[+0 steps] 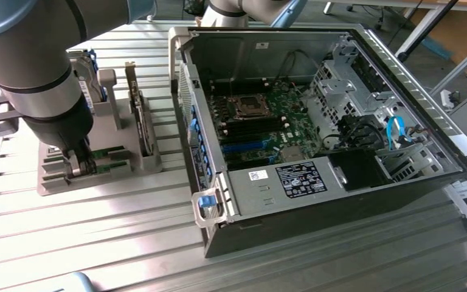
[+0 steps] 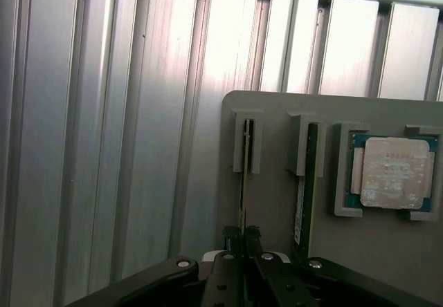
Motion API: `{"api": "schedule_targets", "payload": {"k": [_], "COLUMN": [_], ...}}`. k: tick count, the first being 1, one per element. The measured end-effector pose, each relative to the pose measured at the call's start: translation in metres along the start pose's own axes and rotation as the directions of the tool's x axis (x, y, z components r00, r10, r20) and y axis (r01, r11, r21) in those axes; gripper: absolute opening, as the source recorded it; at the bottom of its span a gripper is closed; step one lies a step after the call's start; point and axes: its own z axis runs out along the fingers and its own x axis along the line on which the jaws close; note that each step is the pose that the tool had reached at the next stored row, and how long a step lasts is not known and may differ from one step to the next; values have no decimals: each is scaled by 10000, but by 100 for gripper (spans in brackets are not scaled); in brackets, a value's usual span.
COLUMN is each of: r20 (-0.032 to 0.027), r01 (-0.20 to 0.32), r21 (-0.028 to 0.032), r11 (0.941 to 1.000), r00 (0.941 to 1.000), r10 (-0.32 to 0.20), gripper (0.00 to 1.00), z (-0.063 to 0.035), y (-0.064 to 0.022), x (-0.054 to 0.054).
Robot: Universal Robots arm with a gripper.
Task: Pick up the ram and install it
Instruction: 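Pick up the ram and move it above insertion slot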
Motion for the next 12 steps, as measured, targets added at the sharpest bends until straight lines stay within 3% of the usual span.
{"api": "schedule_targets", "payload": {"k": [12], "r20": [1], "r01": [0], "r21": [1], "r11": [10000], "r00": [10000], "r10": [0], "gripper": [13], "z": [-37], "y": [-1], "x": [1]}}
